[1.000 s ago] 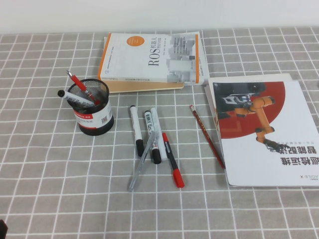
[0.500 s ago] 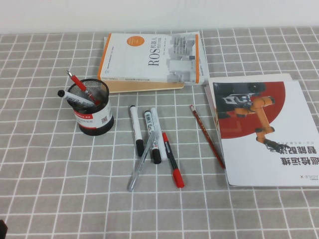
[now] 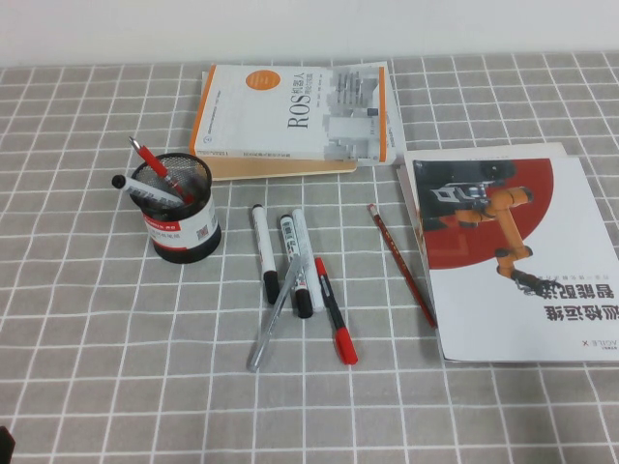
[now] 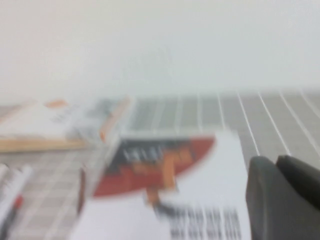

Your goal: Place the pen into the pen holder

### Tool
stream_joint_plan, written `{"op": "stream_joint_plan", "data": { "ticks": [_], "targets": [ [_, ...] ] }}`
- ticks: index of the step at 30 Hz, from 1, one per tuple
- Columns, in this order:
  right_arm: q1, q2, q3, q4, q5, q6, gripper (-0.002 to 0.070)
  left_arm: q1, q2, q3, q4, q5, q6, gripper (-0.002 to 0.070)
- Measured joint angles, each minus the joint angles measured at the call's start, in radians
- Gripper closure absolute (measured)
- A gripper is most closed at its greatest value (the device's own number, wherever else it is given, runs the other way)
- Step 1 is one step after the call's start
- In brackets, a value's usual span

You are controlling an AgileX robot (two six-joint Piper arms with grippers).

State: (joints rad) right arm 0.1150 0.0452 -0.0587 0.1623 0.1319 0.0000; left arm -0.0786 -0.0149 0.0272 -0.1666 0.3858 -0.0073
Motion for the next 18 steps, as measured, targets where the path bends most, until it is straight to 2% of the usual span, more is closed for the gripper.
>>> {"op": "stream_joint_plan", "data": {
  "ticks": [3,7,18],
  "targets": [
    [-0.045,-0.05,0.047,-0.028,0.153,0.091,0.0688,0.0,0.0,0.0,0.0,0.0,0.0,0.068],
    [-0.053,-0.053,0.081,-0.046,0.279,0.127,0.0688,0.0,0.0,0.0,0.0,0.0,0.0,0.068],
    [-0.059,-0.053,0.085,-0.083,0.269,0.039,0.0688,0.0,0.0,0.0,0.0,0.0,0.0,0.068]
  ]
}}
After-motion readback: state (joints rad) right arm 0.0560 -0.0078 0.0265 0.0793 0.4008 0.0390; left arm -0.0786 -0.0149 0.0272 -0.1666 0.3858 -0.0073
